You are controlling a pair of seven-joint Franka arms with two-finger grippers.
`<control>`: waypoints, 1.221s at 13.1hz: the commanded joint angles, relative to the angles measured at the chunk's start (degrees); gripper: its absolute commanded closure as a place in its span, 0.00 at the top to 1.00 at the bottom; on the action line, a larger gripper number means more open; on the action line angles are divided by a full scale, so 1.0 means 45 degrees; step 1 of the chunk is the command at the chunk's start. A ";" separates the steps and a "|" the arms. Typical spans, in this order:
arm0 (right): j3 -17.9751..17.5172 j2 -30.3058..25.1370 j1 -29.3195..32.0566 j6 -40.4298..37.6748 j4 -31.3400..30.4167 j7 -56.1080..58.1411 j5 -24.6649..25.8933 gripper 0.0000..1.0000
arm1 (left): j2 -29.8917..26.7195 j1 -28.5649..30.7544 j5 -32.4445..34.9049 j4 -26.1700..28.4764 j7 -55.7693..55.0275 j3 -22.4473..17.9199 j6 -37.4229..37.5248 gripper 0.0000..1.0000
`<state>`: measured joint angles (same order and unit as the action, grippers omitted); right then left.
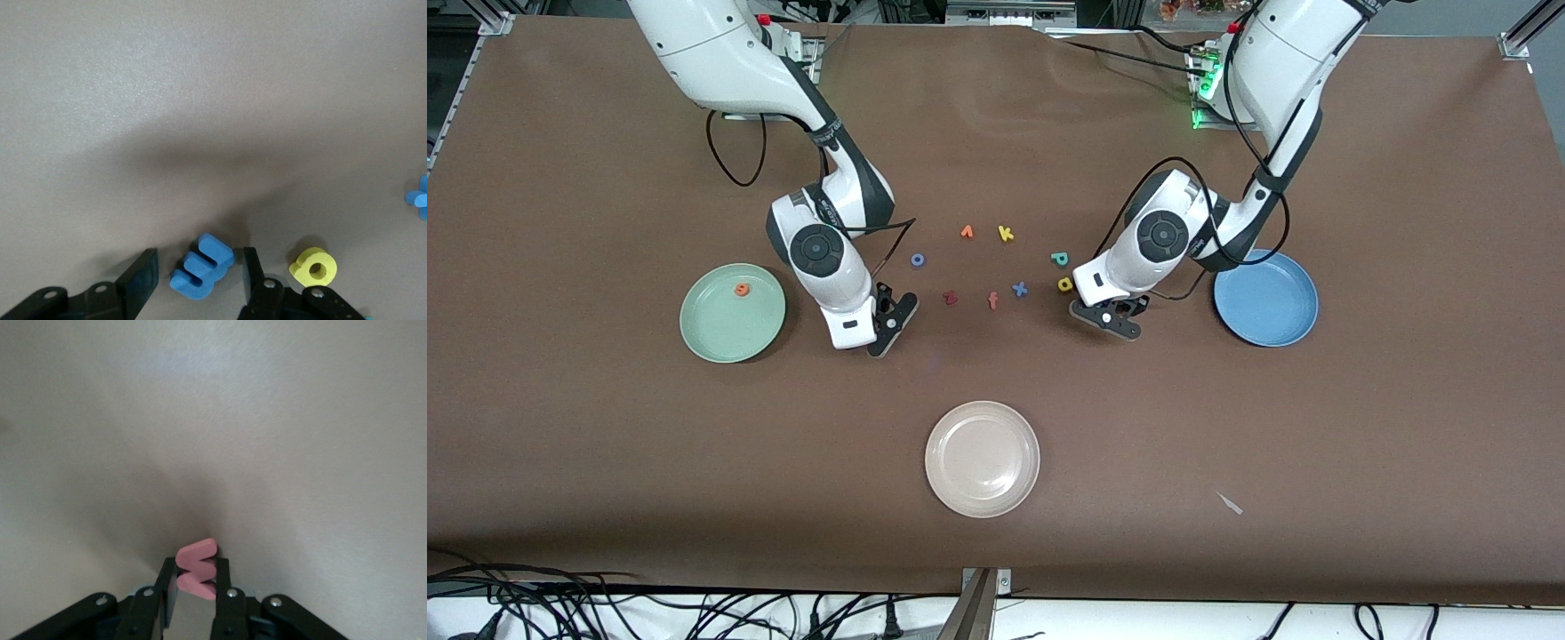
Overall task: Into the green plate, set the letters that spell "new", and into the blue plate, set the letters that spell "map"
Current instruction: 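Place the pink W on the green plate while the left gripper lifts the E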
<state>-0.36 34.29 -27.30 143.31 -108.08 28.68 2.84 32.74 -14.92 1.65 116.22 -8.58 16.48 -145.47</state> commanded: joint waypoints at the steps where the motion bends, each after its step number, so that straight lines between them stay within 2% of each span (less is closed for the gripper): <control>1: 0.0411 -0.1015 0.0188 -0.1158 -0.0084 0.0034 -0.0083 0.00 | 0.0146 -0.0142 0.0356 -0.0123 -0.0321 -0.0009 -0.0055 0.60; 5: 0.2029 -0.2441 0.0286 -0.3678 -0.0259 0.0150 -0.0435 0.00 | 0.0165 -0.0239 0.0336 -0.0123 -0.0359 -0.0009 -0.0055 0.59; 8: 0.3358 -0.3282 0.0286 -0.3606 -0.1544 0.0209 -0.0435 0.00 | 0.0263 -0.0278 0.0356 -0.0221 -0.0574 -0.0009 -0.0055 0.55; 10: 0.4255 -0.3343 0.0286 -0.2383 -0.2637 0.0461 -0.0435 0.00 | 0.0263 -0.0279 0.0356 -0.0201 -0.0594 -0.0009 -0.0055 0.50; 11: 0.4667 -0.3284 0.0286 -0.1079 -0.3416 0.0714 -0.0435 0.00 | 0.0263 -0.0279 0.0356 -0.0201 -0.0594 -0.0009 -0.0055 0.50; 13: 0.4963 -0.3148 0.0325 0.1656 -0.4941 0.0717 -0.0435 0.00 | 0.0263 -0.0279 0.0356 -0.0201 -0.0633 -0.0009 -0.0055 0.43; 14: 0.4964 -0.3050 0.0480 0.2036 -0.5102 0.0736 -0.0435 0.00 | 0.0263 -0.0279 0.0356 -0.0201 -0.0768 -0.0009 -0.0055 0.37; 16: 0.4964 -0.2894 0.0735 0.2157 -0.5104 0.0737 -0.0416 0.00 | 0.0263 -0.0279 0.0356 -0.0201 -0.0945 -0.0009 -0.0036 0.31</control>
<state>22.03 21.81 -24.74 151.56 -130.25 30.68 1.94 32.75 -15.56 1.68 116.15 -10.86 16.56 -145.47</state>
